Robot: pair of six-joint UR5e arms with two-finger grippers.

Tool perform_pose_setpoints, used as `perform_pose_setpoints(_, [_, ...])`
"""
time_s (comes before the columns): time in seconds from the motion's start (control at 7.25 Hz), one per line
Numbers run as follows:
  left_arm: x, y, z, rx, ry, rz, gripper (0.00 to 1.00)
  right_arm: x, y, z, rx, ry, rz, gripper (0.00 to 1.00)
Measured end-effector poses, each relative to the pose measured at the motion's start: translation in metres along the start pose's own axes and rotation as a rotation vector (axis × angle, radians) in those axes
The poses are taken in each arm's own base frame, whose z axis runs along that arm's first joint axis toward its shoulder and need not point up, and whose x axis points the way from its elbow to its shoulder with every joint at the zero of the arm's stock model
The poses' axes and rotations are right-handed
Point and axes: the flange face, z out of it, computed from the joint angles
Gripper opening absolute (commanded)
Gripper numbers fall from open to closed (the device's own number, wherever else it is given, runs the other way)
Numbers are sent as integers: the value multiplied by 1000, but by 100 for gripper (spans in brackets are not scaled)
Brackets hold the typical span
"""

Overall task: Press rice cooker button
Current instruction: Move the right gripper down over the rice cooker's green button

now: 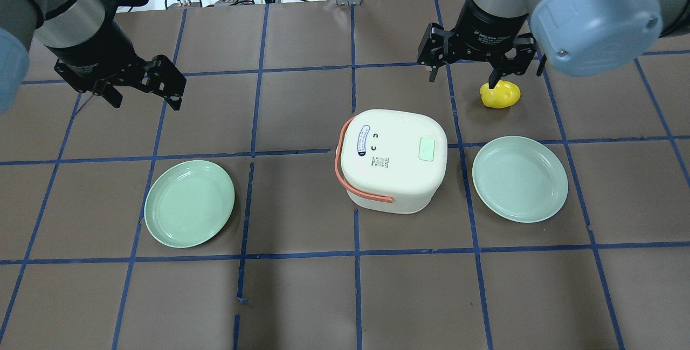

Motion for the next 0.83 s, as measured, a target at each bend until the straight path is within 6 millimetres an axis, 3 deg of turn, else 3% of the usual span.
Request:
perform_pose_setpoints(0.14, [0,0,0,0,0,0,100,-6,5,7,-14,1,0,26])
perform_pose_setpoints(0.28, [0,0,0,0,0,0,100,-11,11,16,-36,-7,0,17])
perform_pose_setpoints(0.83, [0,0,0,0,0,0,100,-14,35,61,-148,-38,1,13])
